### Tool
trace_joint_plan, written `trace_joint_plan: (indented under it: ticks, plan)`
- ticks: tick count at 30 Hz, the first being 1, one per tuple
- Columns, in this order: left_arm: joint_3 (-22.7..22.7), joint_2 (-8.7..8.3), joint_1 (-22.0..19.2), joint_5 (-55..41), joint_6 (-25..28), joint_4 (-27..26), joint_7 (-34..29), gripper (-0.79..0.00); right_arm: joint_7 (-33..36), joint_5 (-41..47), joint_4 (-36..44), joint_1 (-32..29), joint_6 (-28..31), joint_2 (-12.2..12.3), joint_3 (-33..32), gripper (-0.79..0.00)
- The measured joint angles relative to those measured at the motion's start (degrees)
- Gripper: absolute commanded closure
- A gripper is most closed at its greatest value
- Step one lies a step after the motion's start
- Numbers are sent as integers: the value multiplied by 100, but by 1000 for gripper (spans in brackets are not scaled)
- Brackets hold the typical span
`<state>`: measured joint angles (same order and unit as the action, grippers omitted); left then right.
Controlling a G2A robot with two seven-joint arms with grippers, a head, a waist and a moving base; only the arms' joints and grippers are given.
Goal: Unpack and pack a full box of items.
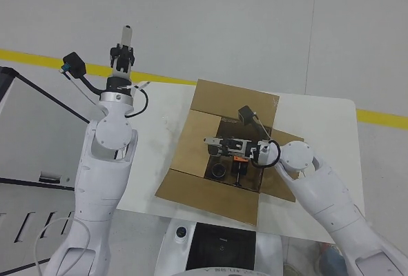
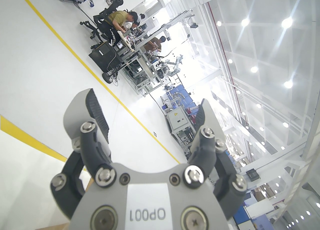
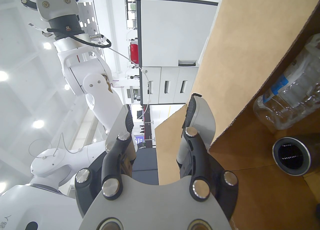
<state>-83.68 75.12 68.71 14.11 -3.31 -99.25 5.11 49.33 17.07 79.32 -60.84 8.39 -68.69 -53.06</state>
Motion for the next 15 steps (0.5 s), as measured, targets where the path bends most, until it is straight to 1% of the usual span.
trace_joint_plan:
  ticks: [2,5,6,10,11,12,15]
  plan:
    - [-112,-27,80,-108,142,-85,-336,-785,-30,-21,12,-15,-7,0,-1,-785]
    - [-456,-97,271,-241,214,-289,-1063,-785,-155,-252,60,-83,-74,20,-24,-785]
    - [-568,-125,370,-265,225,-440,-1371,-785,-186,-332,65,-116,-112,31,-46,-785]
    - [-770,-197,829,-313,227,-1037,-2279,-785,-263,-482,52,-238,-277,58,-94,-785]
    - [-779,-206,938,-329,224,-1166,-2448,-785,-290,-516,33,-260,-302,61,-98,-785]
    - [-684,-206,1086,-320,165,-1342,-2606,-785,-346,-570,12,-279,-330,61,-93,-785]
    - [-242,-193,1295,-72,-88,-1671,-2716,-785,-422,-618,-3,-284,-360,49,-58,-785]
